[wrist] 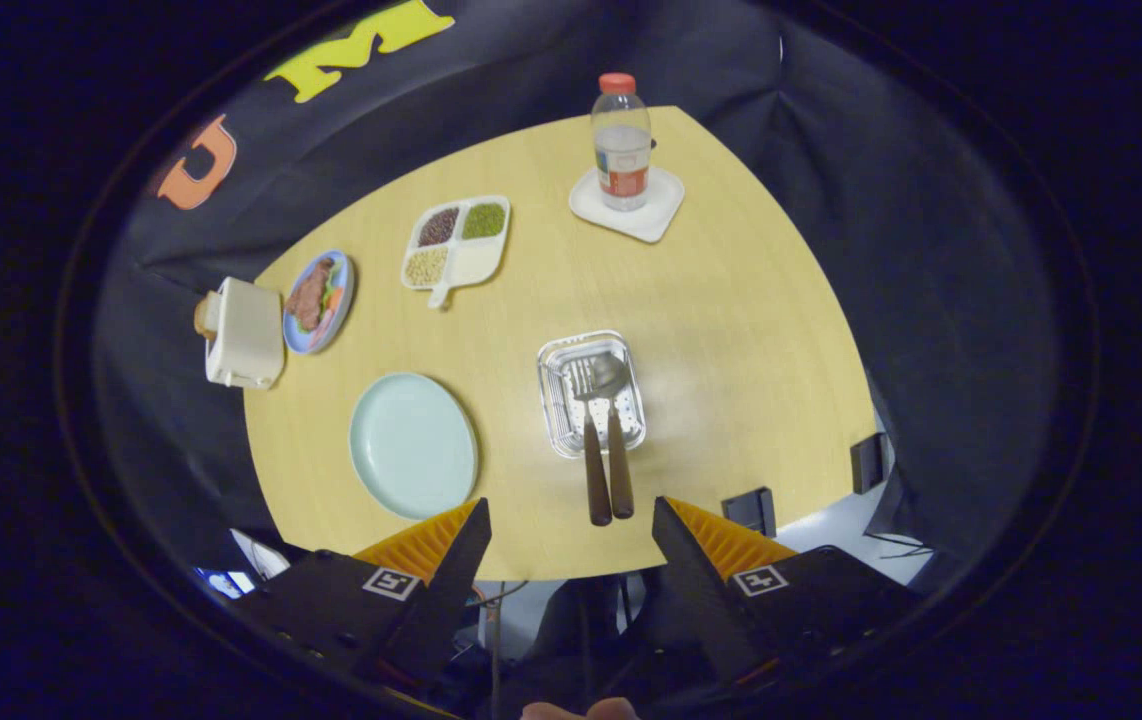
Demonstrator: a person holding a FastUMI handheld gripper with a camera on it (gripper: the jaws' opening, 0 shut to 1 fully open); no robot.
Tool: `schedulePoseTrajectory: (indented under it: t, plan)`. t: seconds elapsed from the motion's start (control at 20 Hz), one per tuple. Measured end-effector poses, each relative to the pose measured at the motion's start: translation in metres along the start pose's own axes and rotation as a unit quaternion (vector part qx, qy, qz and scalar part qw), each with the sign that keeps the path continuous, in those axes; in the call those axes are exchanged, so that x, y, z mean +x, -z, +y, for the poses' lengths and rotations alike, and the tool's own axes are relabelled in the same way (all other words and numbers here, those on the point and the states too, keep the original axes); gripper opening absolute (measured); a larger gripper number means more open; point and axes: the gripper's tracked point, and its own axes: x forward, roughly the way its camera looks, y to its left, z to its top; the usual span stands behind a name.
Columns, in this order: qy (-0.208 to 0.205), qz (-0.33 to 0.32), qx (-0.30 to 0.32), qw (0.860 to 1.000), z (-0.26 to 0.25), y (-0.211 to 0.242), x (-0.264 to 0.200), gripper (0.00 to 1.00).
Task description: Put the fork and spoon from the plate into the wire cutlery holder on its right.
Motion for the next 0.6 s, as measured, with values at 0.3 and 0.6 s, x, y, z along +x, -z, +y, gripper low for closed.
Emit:
schedulePoseTrajectory:
  t: [0.3,0.6]
  plan:
    - [-0.016,-0.264,-0.085,0.961,0.039,-0.095,-0.069,0.97]
    - [-0.066,-0.473,-0.105,0.872,0.082,-0.125,-0.163,0.97]
